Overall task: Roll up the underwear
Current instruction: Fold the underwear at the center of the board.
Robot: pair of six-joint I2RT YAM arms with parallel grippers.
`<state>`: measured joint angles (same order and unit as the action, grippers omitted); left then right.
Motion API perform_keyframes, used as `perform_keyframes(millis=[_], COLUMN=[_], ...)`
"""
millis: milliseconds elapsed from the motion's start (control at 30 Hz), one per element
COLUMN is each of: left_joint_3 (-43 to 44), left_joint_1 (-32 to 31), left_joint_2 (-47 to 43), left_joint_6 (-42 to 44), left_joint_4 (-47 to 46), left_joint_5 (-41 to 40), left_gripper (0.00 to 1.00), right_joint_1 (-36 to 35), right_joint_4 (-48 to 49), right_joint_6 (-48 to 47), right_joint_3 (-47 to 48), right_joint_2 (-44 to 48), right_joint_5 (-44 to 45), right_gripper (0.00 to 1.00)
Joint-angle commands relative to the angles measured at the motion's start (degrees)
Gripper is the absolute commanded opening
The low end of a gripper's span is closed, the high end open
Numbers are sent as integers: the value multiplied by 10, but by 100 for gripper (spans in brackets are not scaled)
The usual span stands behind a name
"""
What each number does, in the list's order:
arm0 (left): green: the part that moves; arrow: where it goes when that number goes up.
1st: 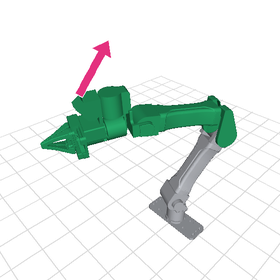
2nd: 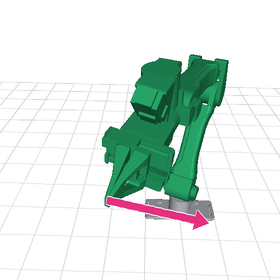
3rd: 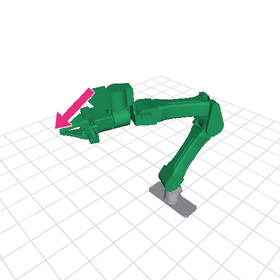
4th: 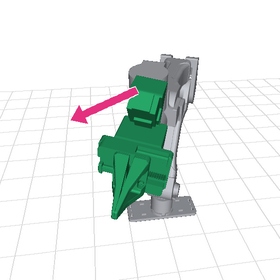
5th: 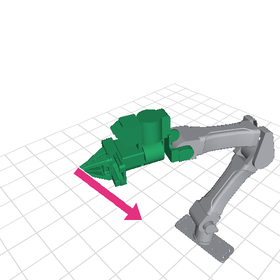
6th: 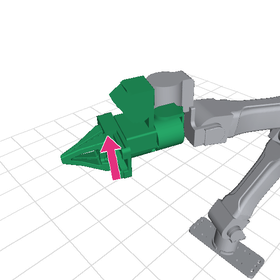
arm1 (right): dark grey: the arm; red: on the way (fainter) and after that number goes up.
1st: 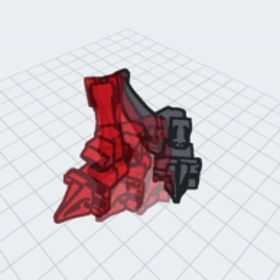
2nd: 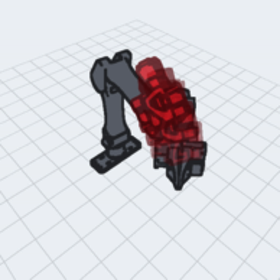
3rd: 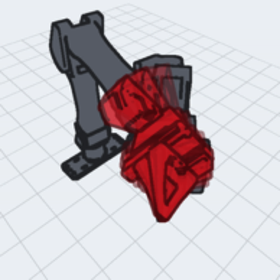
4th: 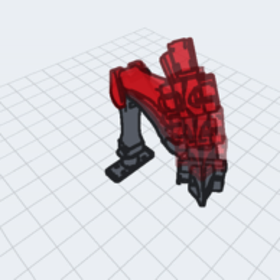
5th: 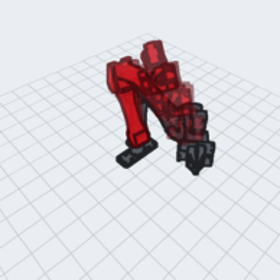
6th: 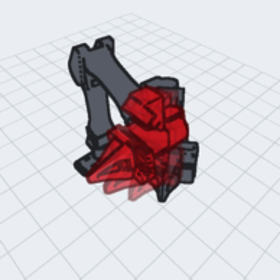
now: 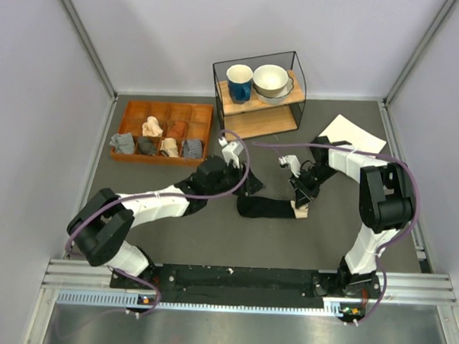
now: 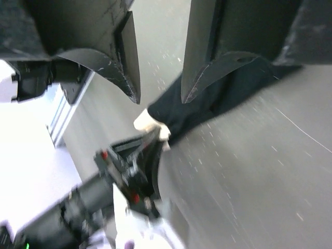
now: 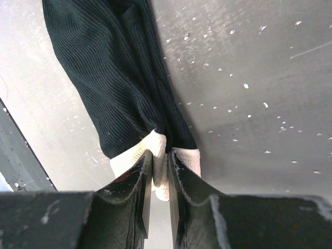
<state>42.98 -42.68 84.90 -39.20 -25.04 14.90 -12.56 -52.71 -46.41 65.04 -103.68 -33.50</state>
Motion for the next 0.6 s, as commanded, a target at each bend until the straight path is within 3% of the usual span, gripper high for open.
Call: perform_keyframes(millis=[0, 167, 567], left_joint_3=[-36, -29, -14], left_joint_1=[-45, -55, -33], left_joint_2=[28, 103, 197], left_joint_6=[-68, -98, -83], left_joint_4=[-59, -99, -74], left_joint_5=[4, 13, -23], left_gripper=[40, 36, 35], right_joint_1=[4, 4, 4], right_joint_4=[31, 31, 30], right_joint_6=[-15, -15, -17], right_joint_3=[1, 0, -6], right_joint_2=[-9, -9, -3], right_joint_5=[30, 31, 31], right_gripper=[17, 17, 19])
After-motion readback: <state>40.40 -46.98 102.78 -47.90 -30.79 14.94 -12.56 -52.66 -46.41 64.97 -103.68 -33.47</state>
